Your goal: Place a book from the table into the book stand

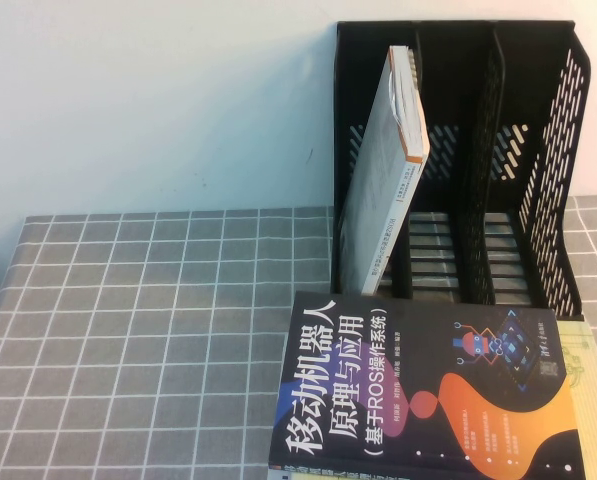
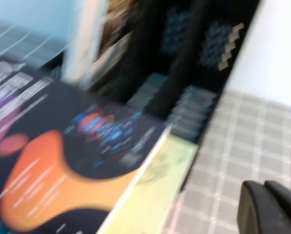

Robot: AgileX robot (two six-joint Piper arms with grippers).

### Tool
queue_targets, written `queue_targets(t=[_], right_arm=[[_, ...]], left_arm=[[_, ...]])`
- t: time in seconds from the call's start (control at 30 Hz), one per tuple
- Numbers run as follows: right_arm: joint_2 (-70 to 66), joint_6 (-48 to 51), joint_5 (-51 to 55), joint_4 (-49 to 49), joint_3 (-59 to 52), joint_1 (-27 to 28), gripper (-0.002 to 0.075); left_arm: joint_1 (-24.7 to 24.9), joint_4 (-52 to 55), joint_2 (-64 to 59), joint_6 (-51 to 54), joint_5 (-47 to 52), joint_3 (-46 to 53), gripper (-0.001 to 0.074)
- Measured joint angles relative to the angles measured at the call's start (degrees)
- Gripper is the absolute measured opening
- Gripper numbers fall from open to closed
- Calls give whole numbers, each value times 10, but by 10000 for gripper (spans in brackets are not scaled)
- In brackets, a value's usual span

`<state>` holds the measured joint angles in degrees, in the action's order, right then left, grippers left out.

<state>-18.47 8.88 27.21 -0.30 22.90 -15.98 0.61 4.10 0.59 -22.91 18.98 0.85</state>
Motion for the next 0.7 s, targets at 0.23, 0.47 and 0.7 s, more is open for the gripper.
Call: queue_targets(t=[0.23, 0.47, 0.7], right_arm=[[34, -31, -78, 28, -87, 106, -3], [139, -71, -84, 79, -212, 175, -3], [191, -71, -35, 84, -235, 214, -3]], left_arm=[[0, 0, 0, 0, 0, 0, 0], [0, 0, 0, 0, 0, 0, -1], [0, -1, 0, 0, 0, 0, -1]])
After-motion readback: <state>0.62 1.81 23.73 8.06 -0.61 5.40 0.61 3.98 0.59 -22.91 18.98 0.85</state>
